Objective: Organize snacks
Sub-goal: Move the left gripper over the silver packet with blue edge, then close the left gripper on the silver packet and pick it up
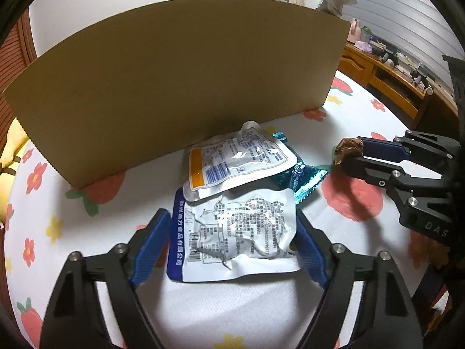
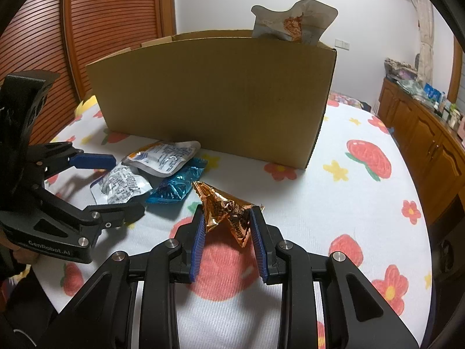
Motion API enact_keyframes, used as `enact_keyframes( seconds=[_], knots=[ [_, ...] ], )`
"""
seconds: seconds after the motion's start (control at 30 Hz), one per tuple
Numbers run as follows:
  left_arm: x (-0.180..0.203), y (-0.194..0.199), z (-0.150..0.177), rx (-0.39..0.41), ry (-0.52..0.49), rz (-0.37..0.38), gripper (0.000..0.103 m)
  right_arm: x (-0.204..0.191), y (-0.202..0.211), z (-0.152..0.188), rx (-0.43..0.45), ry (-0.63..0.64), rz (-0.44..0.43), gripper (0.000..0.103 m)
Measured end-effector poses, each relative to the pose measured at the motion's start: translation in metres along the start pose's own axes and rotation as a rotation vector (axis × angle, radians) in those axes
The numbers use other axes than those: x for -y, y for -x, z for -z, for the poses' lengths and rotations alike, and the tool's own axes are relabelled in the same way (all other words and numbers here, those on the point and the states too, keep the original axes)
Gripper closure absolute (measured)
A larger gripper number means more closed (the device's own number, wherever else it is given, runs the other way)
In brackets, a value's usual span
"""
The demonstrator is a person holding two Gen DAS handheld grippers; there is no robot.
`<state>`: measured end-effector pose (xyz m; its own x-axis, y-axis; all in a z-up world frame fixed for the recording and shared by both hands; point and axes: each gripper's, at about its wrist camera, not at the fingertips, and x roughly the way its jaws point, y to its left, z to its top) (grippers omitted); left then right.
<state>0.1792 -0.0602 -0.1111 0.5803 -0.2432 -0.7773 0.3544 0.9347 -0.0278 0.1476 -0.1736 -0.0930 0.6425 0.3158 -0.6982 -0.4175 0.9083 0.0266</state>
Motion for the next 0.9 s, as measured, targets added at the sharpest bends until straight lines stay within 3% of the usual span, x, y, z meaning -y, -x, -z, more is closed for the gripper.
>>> enact_keyframes(
  seconds=[0.17, 0.53, 0.9],
  knots=[
    [0.004, 0.012, 0.007, 0.007, -0.027, 0.033, 0.040, 0.000, 0.000, 0.000, 0.000, 0.001, -0.001, 0.074],
    [-0.007, 0.035, 0.026, 0.031, -0.002, 0.061, 0.044, 0.001, 0.000, 0.000, 0.000, 0.000, -0.003, 0.074],
    [-0.009, 0.055, 0.031, 0.077, 0.003, 0.068, 0.062, 0.001, 0.000, 0.000, 0.000, 0.000, -0.003, 0.074]
  ],
)
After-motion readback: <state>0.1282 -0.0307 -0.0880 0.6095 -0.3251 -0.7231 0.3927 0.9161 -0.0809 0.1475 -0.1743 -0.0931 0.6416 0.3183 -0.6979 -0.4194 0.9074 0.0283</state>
